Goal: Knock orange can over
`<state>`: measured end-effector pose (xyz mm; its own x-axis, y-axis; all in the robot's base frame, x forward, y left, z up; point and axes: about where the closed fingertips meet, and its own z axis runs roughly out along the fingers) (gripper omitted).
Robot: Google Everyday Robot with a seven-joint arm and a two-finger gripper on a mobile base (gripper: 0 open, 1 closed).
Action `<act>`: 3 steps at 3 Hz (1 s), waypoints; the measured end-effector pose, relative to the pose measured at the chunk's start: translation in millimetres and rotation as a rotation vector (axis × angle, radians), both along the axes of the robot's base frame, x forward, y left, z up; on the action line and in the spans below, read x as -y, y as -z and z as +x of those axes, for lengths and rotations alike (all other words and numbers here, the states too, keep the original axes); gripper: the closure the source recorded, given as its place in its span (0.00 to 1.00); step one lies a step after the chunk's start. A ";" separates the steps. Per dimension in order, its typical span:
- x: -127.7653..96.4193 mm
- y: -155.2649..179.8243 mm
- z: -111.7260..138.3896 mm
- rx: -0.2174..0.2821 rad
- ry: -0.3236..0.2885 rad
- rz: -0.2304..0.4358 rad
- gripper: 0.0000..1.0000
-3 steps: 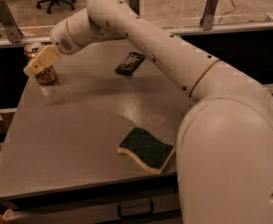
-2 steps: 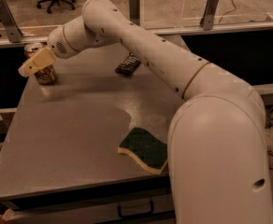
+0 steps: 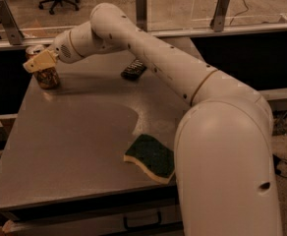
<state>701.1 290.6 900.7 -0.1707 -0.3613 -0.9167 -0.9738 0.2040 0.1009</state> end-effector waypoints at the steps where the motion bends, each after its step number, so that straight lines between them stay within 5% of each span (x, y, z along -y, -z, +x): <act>1: 15.7 -9.7 -3.6 -0.016 0.001 0.037 0.64; 2: 49.9 -34.1 -13.5 0.043 -0.006 0.035 0.88; 3: 96.3 -51.1 -24.5 0.110 -0.017 -0.069 1.00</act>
Offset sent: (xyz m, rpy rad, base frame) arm -0.0226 -0.1020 0.0711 0.0338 -0.1328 0.0035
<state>676.6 194.3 951.8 -0.0644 -0.4262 -0.9024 -0.9815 0.1906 -0.0200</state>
